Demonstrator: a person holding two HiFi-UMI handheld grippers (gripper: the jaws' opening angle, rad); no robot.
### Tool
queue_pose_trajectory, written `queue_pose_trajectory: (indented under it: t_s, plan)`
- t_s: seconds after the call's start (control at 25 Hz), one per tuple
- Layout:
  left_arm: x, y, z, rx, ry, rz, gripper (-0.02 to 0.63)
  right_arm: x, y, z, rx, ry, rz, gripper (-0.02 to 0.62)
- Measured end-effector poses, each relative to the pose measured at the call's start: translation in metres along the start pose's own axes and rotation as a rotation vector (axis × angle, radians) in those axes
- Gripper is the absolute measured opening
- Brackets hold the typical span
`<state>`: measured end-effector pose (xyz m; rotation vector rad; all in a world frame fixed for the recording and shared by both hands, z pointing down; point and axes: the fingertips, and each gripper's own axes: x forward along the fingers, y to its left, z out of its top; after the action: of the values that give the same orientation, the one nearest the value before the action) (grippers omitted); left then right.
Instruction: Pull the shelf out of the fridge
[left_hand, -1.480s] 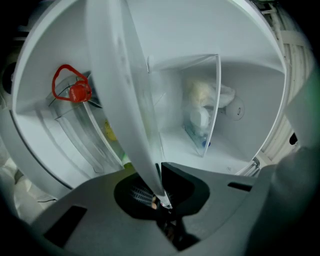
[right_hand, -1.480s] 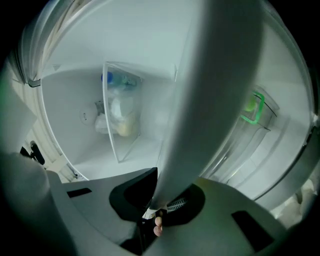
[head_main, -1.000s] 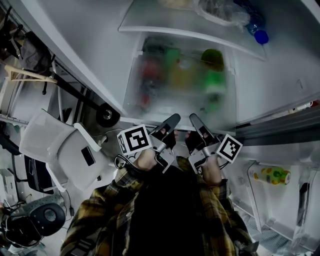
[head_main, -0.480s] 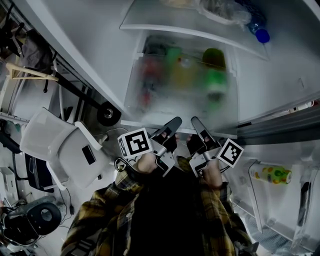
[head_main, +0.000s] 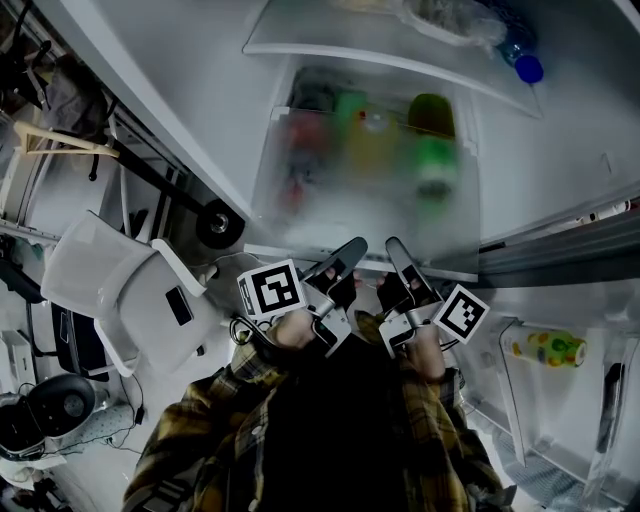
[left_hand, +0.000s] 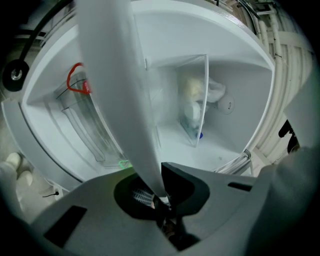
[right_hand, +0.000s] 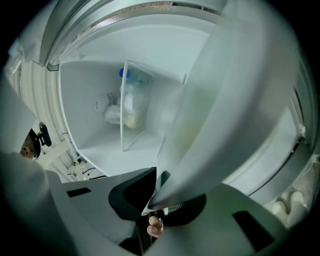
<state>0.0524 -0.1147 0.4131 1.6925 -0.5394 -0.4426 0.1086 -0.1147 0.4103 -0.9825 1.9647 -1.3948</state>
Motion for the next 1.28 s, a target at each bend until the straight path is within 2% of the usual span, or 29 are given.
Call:
queue_pose_trajectory:
  t_s: [0.16, 0.28, 0.6, 0.96, 1.28]
  plan:
    - [-0.001, -0.005, -0.003, -0.036, -0.004, -0.030, 0.026, -0.003, 0.001, -0.003, -0.005, 0.000, -0.003, 0.046]
    - [-0.004, -0.003, -0.006, -0.014, 0.007, -0.009, 0.026, -0.006, 0.002, -0.005, -0.005, 0.001, -0.005, 0.046]
    - [-0.006, -0.009, -0.014, -0.063, 0.000, -0.031, 0.026, -0.011, 0.004, -0.009, -0.015, 0.007, -0.002, 0.046]
    - [-0.010, -0.008, -0.017, -0.048, 0.008, -0.020, 0.026, -0.015, 0.005, -0.012, -0.014, 0.011, 0.001, 0.046]
    - [-0.010, -0.011, -0.020, -0.081, 0.002, -0.034, 0.026, -0.017, 0.006, -0.013, -0.008, 0.017, 0.002, 0.046]
